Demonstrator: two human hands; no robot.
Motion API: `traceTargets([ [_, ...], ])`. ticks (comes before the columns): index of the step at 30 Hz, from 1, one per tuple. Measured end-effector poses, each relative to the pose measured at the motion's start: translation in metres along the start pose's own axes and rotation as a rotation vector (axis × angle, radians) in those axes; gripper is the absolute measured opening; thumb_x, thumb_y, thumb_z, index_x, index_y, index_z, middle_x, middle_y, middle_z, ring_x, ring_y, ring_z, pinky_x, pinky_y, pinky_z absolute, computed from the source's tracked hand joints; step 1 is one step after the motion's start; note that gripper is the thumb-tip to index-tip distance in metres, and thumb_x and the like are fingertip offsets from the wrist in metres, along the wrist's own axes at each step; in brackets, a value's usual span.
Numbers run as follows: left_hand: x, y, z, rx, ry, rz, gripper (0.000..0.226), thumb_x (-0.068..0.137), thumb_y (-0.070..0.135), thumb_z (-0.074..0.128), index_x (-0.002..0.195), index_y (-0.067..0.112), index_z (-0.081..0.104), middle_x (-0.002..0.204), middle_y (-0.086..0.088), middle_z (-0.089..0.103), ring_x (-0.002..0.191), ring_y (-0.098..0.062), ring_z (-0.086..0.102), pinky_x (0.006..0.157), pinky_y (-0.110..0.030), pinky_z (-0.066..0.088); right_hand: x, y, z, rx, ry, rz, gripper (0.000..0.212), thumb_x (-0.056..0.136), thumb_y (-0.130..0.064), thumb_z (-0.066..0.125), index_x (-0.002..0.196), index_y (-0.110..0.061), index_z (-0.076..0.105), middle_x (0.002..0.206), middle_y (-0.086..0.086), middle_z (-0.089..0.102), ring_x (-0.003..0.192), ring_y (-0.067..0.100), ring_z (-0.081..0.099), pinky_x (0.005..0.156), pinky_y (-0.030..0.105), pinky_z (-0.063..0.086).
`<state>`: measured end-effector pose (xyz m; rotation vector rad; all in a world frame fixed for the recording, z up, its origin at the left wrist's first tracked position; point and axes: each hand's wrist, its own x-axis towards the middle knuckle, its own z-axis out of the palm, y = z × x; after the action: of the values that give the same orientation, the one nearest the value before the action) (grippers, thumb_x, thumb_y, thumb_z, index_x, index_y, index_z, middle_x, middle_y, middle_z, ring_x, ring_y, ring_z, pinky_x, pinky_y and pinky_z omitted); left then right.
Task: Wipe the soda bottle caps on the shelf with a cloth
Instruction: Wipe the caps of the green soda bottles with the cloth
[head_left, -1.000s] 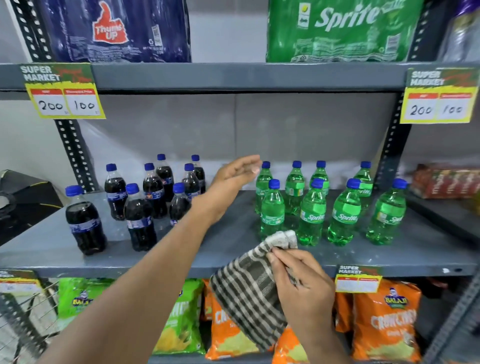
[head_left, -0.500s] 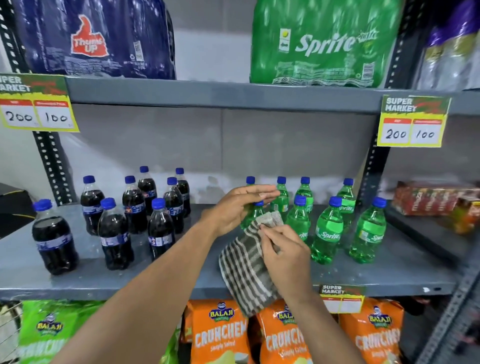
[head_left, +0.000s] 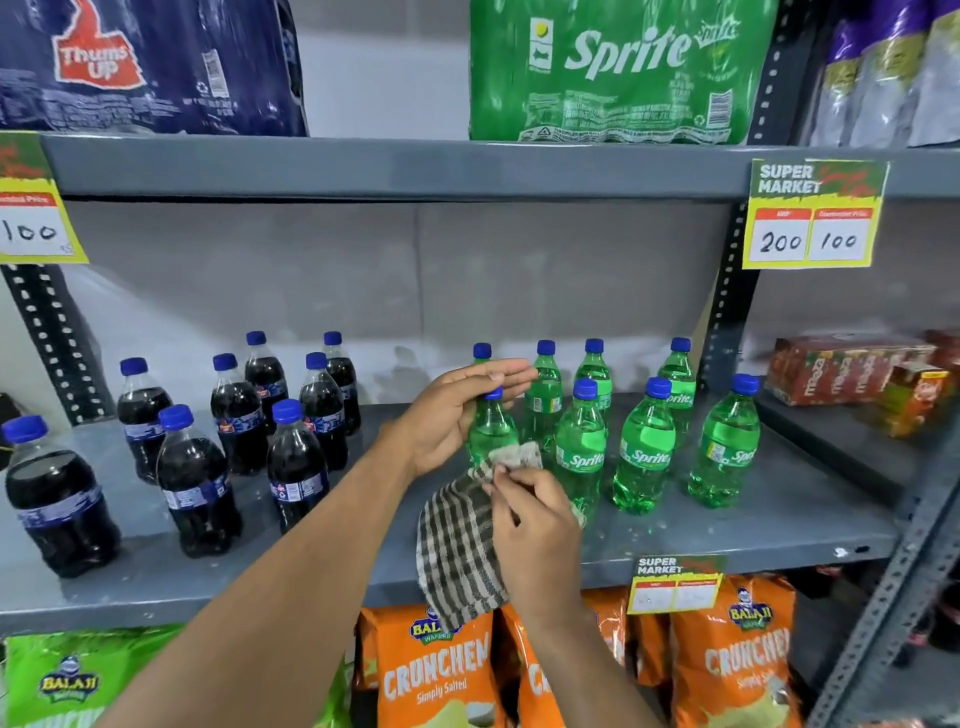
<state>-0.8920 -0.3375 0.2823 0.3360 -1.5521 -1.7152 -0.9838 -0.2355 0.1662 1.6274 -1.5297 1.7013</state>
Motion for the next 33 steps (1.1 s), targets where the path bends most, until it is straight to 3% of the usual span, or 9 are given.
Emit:
traceTargets([
  [4,0.001,0.000,0.003,0.053,0.003,0.007,0.035,0.103,0.001,0.041,0.133,-0.002,0.060,0.136,-0.019,0.065,0.128,-0.026,0.061,0.108,-0.031,0.048,-0.017,0.008,0.002,-0.037,-0.072,0.054,0.023,0.077,0.000,0.083,0.100,-0.005,0.079,0.088,0.002,0.069,0.080,0.019,0.068,0.068,0.031,0.059],
  [11,0.002,0.006,0.004,0.140,-0.024,-0.015,0.035,0.103,0.001,0.039,0.124,0.002,0.067,0.128,-0.015,0.071,0.125,-0.024,0.064,0.111,-0.035,0.045,0.020,-0.012,-0.001,-0.010,0.046,0.000,0.023,0.083,-0.002,0.077,0.106,-0.001,0.076,0.092,0.003,0.068,0.084,0.018,0.065,0.075,0.026,0.056],
  [20,0.003,0.005,0.003,0.124,-0.040,-0.014,0.034,0.103,0.001,0.038,0.125,-0.002,0.064,0.126,-0.018,0.071,0.123,-0.024,0.065,0.105,-0.029,0.050,0.020,-0.009,0.002,-0.048,0.046,-0.002,0.020,0.084,-0.006,0.077,0.105,-0.004,0.077,0.087,0.001,0.065,0.080,0.018,0.062,0.068,0.029,0.056],
  [26,0.002,0.005,0.002,0.075,-0.054,-0.033,0.034,0.104,0.001,0.039,0.129,-0.005,0.061,0.131,-0.020,0.067,0.124,-0.024,0.065,0.103,-0.029,0.052,-0.015,0.005,0.004,-0.106,-0.058,0.007,0.019,0.081,-0.002,0.080,0.099,-0.005,0.078,0.085,0.001,0.065,0.080,0.018,0.061,0.070,0.018,0.047],
  [33,0.000,0.007,0.004,0.088,-0.052,-0.031,0.034,0.104,0.000,0.039,0.130,-0.006,0.060,0.129,-0.014,0.069,0.122,-0.021,0.066,0.100,-0.025,0.053,0.006,-0.007,0.003,-0.130,0.027,-0.096,0.018,0.085,0.001,0.076,0.102,-0.004,0.077,0.096,0.006,0.068,0.090,0.022,0.061,0.078,0.027,0.053],
])
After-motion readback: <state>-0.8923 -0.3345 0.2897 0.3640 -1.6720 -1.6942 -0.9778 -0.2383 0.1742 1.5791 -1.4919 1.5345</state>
